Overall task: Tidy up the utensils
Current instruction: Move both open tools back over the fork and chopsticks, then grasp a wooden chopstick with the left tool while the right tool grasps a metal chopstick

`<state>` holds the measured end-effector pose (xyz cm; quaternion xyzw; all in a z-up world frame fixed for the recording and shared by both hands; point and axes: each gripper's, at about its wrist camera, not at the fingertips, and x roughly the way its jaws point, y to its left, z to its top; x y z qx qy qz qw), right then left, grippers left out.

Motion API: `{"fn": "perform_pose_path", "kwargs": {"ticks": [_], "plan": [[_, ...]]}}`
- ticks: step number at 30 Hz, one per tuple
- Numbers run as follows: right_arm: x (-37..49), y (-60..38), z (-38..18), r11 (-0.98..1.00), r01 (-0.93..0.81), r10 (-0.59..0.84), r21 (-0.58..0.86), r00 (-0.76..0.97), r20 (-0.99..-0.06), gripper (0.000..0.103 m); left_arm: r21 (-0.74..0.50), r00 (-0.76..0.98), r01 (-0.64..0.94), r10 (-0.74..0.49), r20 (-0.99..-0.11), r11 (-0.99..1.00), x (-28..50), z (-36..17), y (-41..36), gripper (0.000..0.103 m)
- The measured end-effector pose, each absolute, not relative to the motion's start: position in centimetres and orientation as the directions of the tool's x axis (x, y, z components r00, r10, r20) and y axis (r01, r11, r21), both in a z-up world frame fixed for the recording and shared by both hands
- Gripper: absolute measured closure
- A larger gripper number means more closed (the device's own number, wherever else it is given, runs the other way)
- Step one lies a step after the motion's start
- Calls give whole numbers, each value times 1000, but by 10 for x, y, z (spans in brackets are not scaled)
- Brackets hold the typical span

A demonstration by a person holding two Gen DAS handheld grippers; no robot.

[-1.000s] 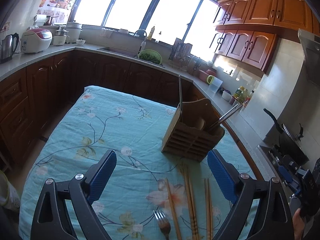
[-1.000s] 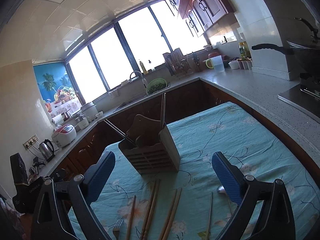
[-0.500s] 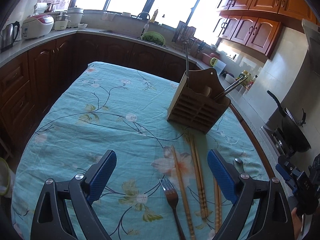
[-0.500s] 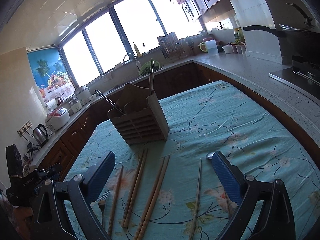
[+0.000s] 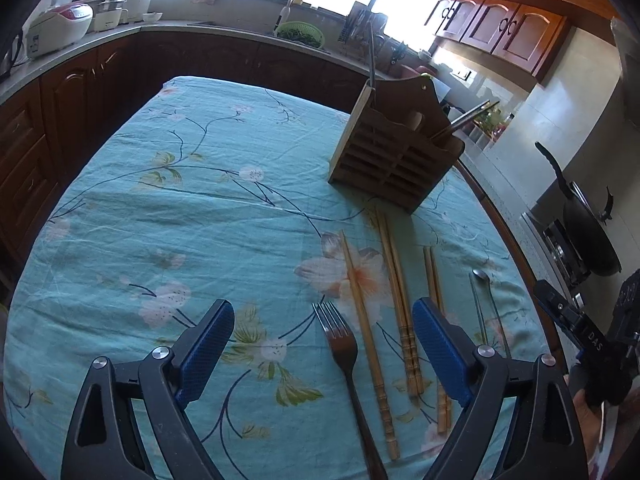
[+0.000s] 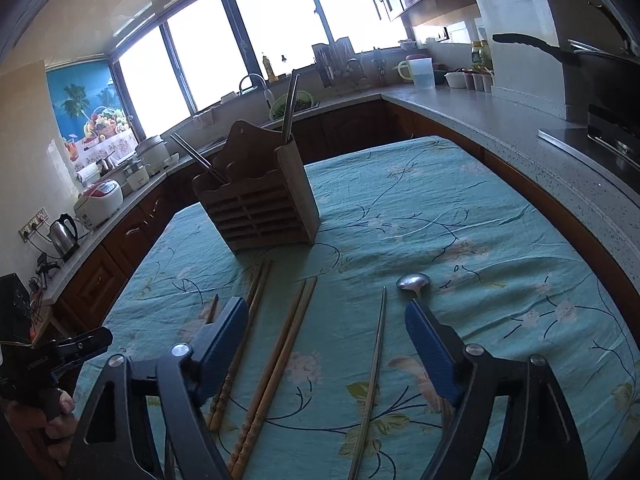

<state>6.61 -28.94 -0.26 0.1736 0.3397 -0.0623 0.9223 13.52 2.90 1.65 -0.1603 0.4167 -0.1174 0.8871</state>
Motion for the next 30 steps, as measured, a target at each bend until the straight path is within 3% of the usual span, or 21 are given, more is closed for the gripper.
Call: {"fn": "perform_pose_path", "kwargs": {"ticks": [7,19,21,22,26,30], "plan": [[87,-294,-33,936,255,6,241,674,-739,59,-368,504,96,-364,-783,925,155,-14,5,43],[135,-306,-77,955,262,-29,139,548,-836,72,-366,439,109,-375,-817,924,191,-38,-16,56],[142,-304,-80,963,249,-49,105,544,-838,73,-339,439,123,-357,-824,933,195,-40,-22,68],[145,-302,-81,967,242,-63,83,541,-839,75,-324,443,128,-346,-827,938,197,-41,-24,75],[149,-301,-82,969,244,-104,36,536,-838,96,-321,454,153,-355,-817,935,196,-42,-28,76],[148,-304,-81,967,250,-91,57,542,-835,98,-343,452,152,-374,-810,927,194,-42,-24,80]]}}
